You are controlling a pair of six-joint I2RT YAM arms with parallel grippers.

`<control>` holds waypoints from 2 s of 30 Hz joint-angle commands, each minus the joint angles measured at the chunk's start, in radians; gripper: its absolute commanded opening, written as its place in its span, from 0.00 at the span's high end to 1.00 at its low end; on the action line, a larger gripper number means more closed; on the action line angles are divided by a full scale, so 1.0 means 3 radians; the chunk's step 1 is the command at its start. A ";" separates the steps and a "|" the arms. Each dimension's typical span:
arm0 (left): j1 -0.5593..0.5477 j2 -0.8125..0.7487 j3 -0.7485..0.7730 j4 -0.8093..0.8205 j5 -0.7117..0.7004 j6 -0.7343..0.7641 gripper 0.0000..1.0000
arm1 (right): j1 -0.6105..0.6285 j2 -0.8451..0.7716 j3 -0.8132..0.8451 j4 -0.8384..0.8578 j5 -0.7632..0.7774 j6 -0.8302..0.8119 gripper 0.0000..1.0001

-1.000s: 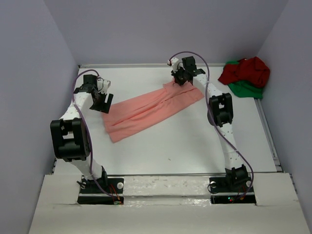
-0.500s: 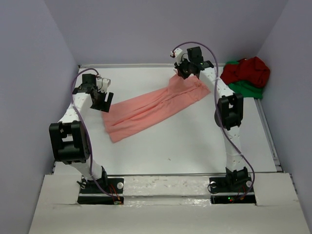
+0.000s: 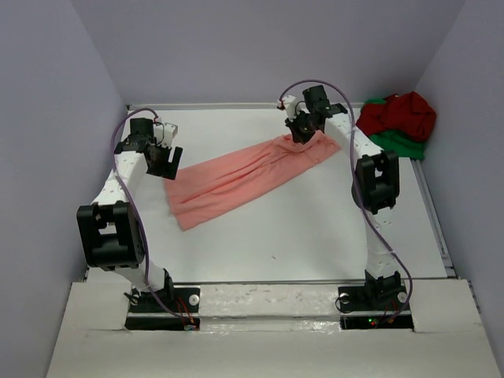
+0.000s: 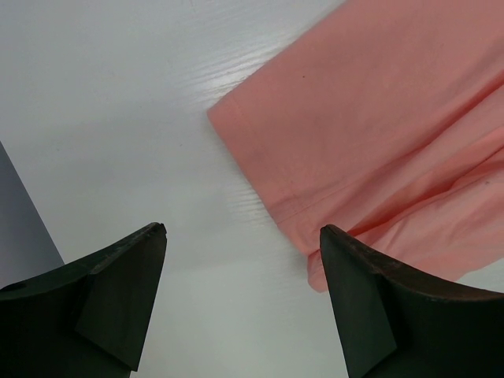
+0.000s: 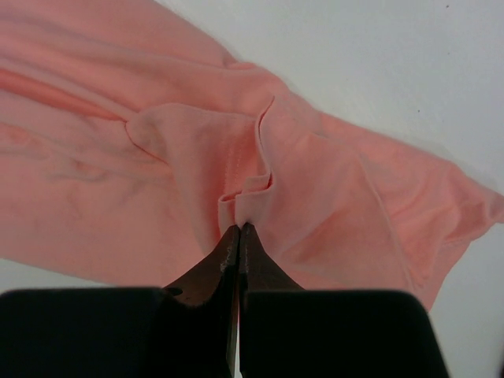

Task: Fold and stack the t-shirts
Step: Fold the other side of the tshirt into a rectangle

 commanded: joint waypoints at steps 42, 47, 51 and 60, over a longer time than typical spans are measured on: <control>-0.0003 -0.0392 -0.0132 -0.0013 0.0190 0.0043 0.11 | -0.0032 -0.0668 -0.0502 -0.0399 0.0093 -0.0123 1.00; -0.0008 -0.0423 -0.0163 0.0003 0.0175 0.0053 0.11 | -0.0032 -0.0432 -0.0058 -0.0394 0.0118 -0.0077 1.00; -0.0003 -0.0443 -0.0204 0.0023 0.0165 0.0064 0.11 | -0.0032 -0.0223 0.0188 -0.0399 0.0159 -0.0036 1.00; -0.0003 -0.0428 -0.0214 0.0033 0.0180 0.0069 0.11 | -0.0032 0.0048 0.0285 -0.0399 0.0159 -0.0021 1.00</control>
